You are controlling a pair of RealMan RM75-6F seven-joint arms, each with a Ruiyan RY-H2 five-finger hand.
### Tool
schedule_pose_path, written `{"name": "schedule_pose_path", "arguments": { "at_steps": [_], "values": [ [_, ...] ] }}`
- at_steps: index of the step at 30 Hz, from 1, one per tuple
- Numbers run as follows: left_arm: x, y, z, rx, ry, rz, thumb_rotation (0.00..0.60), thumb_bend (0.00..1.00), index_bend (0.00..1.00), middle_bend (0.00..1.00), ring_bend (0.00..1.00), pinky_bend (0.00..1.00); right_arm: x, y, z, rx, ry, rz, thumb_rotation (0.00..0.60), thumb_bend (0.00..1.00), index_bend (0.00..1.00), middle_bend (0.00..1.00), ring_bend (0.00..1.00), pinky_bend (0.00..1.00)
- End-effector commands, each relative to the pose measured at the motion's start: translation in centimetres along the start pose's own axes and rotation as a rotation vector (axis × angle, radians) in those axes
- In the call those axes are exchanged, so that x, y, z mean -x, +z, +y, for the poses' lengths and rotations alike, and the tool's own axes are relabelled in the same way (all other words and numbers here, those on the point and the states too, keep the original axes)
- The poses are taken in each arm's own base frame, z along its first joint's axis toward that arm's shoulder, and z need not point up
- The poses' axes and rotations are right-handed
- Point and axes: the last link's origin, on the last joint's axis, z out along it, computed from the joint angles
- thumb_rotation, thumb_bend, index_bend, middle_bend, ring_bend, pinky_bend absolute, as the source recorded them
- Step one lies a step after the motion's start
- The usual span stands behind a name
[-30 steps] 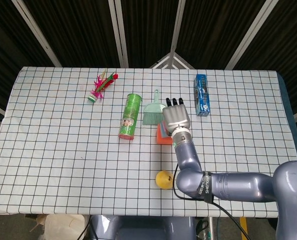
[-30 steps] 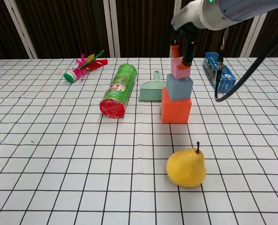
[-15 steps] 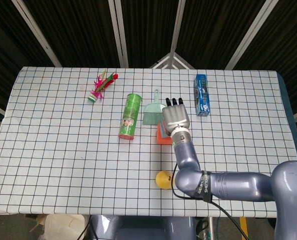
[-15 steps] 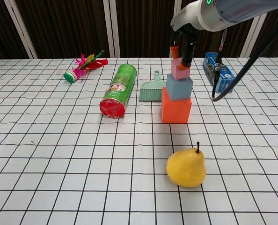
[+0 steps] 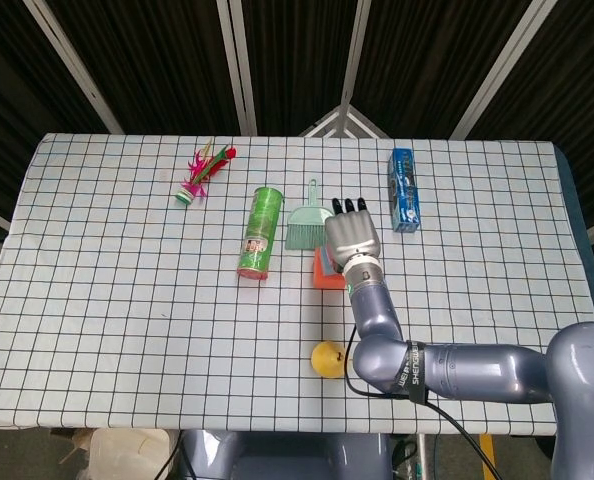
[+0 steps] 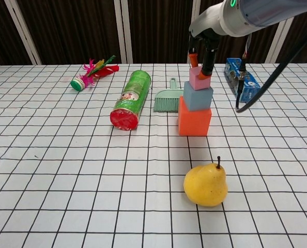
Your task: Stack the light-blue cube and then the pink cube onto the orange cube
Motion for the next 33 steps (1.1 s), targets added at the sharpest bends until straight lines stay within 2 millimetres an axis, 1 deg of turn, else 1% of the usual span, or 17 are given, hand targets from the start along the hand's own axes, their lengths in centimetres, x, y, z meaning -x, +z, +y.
{"name": "schedule_pose_path", "arguments": {
  "at_steps": [1, 19, 30, 33],
  "values": [
    [-0.06, -0.04, 0.0, 0.0, -0.002, 0.003, 0.6, 0.16, 0.15, 0.0, 0.0, 0.0, -0.01, 0.0, -0.05, 0.0, 0.0, 0.0, 0.6, 0.41, 0.48, 0.04, 0.03, 0.04],
    [-0.11, -0.08, -0.14, -0.002, -0.002, 0.004, 0.6, 0.16, 0.15, 0.0, 0.0, 0.0, -0.11, 0.11, -0.25, -0.001, -0.001, 0.009, 0.6, 0.4, 0.48, 0.04, 0.03, 0.05],
    [-0.15, -0.12, -0.16, -0.003, -0.003, 0.005, 0.6, 0.16, 0.15, 0.0, 0.0, 0.0, -0.13, 0.02, -0.19, -0.007, -0.007, 0.004, 0.6, 0.4, 0.37, 0.04, 0.03, 0.05],
    [-0.13, -0.11, -0.16, -0.003, -0.002, 0.004, 0.6, 0.16, 0.15, 0.0, 0.0, 0.0, -0.11, 0.05, -0.16, -0.006, -0.006, 0.004, 0.6, 0.41, 0.37, 0.04, 0.03, 0.05]
  ]
}}
